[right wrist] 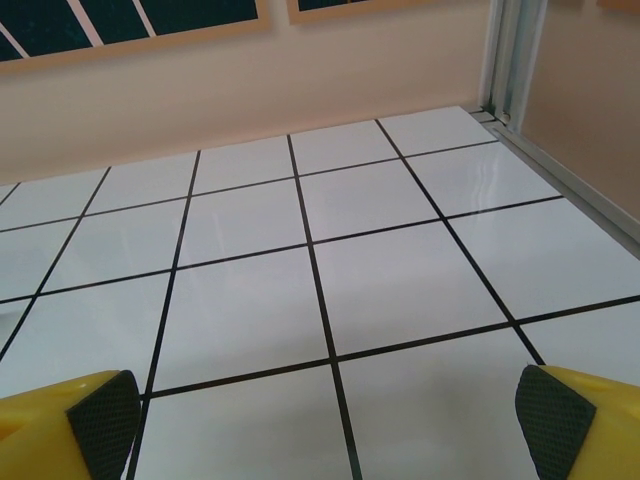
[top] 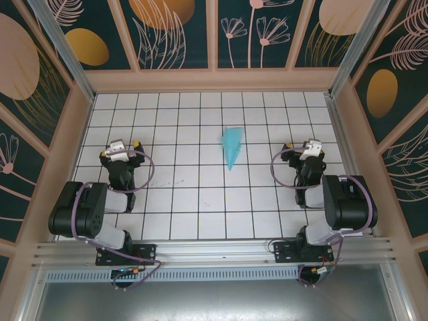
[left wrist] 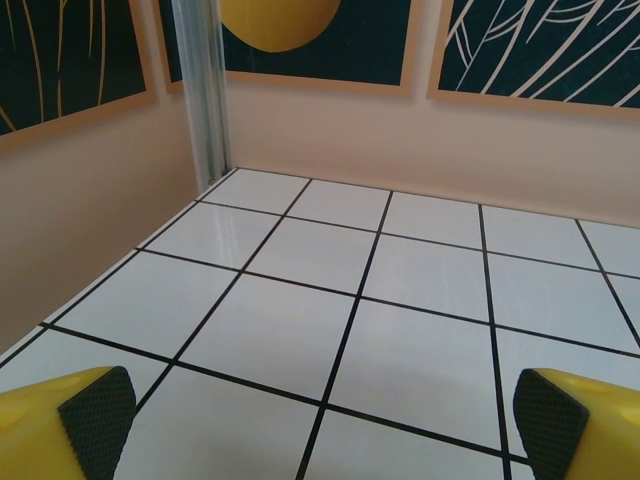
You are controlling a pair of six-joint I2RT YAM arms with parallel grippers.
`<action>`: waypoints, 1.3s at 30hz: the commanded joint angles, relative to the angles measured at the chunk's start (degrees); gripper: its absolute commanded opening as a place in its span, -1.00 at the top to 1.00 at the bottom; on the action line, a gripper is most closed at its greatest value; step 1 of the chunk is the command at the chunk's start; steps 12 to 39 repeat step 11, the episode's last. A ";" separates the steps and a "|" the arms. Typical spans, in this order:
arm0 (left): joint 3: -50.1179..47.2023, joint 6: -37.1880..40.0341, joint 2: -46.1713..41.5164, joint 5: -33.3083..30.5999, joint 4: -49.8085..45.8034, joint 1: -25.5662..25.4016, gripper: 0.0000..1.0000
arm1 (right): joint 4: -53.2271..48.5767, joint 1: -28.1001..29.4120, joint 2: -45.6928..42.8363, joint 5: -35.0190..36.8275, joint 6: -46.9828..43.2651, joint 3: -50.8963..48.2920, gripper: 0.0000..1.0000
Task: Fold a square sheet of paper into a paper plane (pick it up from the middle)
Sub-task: Reset both arms
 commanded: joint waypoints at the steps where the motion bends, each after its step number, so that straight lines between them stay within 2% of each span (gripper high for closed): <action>1: -0.28 -0.04 0.48 -0.57 2.89 0.46 -0.97 | 3.65 -0.54 0.31 -1.02 -0.54 -0.34 -0.98; 39: -0.10 -0.04 0.57 -0.38 2.53 0.46 -0.97 | 3.72 -0.54 0.32 -1.11 -0.54 -0.28 -0.98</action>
